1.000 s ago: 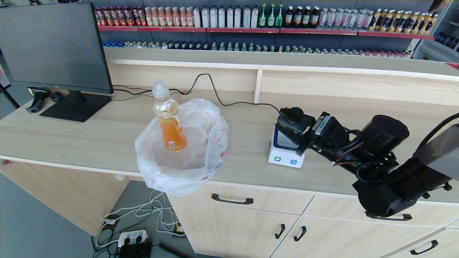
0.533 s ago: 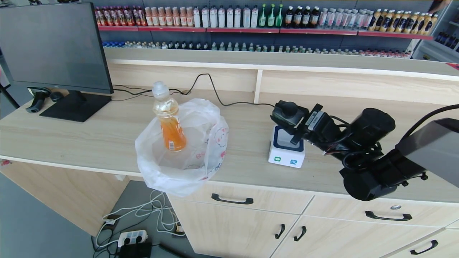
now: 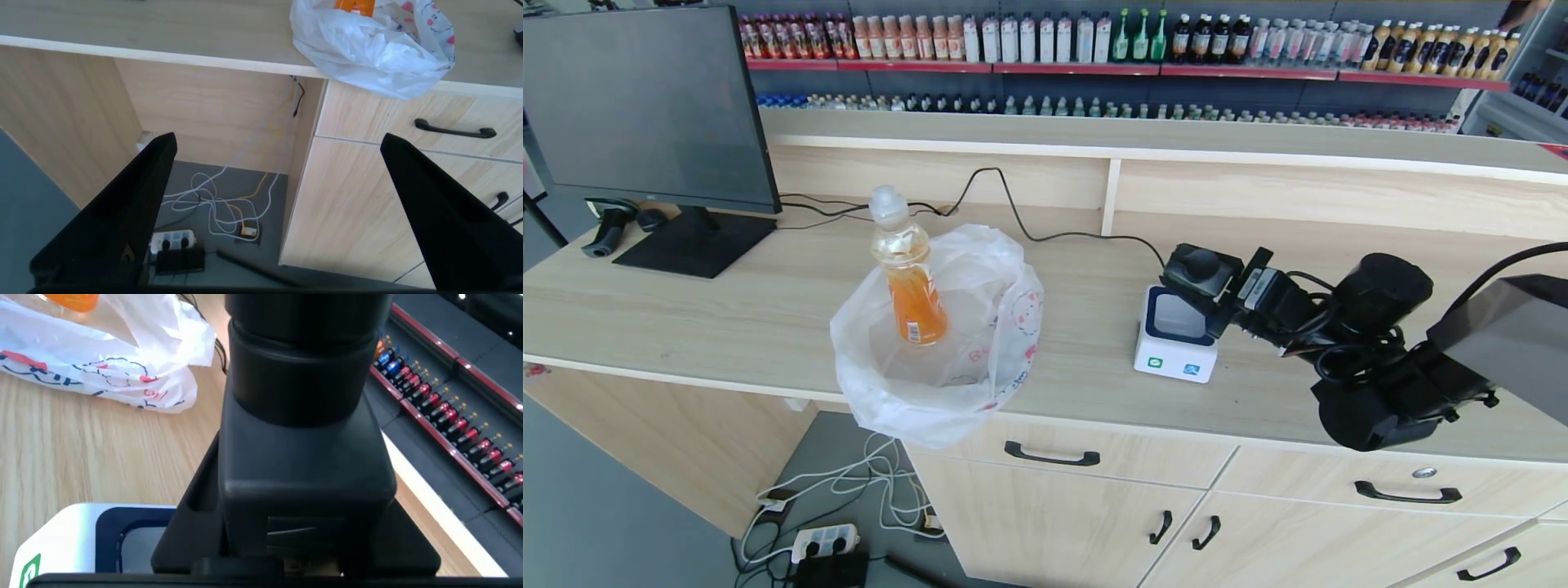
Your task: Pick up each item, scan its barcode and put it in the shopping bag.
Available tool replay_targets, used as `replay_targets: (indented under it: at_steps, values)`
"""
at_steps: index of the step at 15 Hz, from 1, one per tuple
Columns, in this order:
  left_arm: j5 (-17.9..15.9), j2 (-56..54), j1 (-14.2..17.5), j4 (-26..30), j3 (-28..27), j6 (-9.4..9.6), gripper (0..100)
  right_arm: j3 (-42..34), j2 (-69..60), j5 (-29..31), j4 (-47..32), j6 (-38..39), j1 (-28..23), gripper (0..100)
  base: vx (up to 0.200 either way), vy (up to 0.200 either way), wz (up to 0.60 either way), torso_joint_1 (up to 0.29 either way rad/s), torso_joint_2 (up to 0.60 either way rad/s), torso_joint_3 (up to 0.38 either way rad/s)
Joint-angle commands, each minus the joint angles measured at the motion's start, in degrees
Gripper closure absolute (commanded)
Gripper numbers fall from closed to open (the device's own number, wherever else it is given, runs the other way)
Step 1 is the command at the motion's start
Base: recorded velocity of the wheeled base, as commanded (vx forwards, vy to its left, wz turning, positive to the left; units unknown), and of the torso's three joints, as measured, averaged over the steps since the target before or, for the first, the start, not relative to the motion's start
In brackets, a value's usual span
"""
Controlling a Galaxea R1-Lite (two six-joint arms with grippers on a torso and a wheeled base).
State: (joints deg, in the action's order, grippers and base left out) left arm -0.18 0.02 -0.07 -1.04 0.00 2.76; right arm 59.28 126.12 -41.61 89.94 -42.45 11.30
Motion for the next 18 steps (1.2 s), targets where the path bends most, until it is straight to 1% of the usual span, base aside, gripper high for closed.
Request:
replay_targets:
  at_steps: [1,14,18]
  values:
    - [0.0,0.0,0.0,0.0,0.0,-0.12,0,0.0,0.1,-0.1,0.1,-0.1,-0.1,100,0.000,0.000,0.00,0.000,0.00,0.000]
    - [0.1,0.0,0.0,0.0,0.0,-0.21,0,-0.2,0.4,0.0,0.1,-0.6,-0.1,100,0.000,0.000,0.00,0.000,0.00,0.000]
    - [0.1,0.0,0.0,0.0,0.0,-0.12,0,-1.4,0.6,-0.1,0.1,-1.1,0.0,100,0.000,0.000,0.00,0.000,0.00,0.000]
